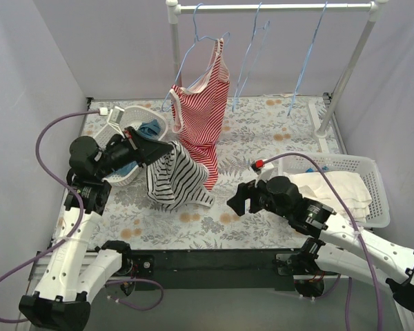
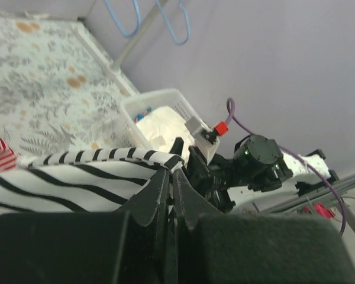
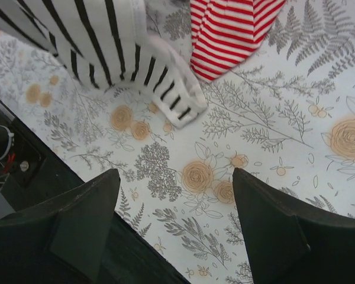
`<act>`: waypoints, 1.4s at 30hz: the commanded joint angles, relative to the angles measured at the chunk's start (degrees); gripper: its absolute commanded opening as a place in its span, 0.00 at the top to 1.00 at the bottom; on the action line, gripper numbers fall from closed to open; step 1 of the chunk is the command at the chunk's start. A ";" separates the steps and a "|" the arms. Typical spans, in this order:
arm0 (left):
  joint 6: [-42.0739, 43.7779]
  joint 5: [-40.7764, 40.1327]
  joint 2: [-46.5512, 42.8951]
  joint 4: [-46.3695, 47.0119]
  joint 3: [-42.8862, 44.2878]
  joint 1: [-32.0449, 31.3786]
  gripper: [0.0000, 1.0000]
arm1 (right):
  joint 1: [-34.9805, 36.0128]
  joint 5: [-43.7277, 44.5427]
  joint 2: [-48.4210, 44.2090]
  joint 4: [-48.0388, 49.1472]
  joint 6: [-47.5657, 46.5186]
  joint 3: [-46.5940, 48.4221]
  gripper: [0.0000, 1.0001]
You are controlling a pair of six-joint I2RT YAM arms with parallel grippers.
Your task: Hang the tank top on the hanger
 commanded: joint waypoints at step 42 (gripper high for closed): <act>14.03 -24.41 -10.57 -27.65 0.20 -5.58 1.00 | 0.82 -11.27 53.03 40.55 17.68 5.11 0.88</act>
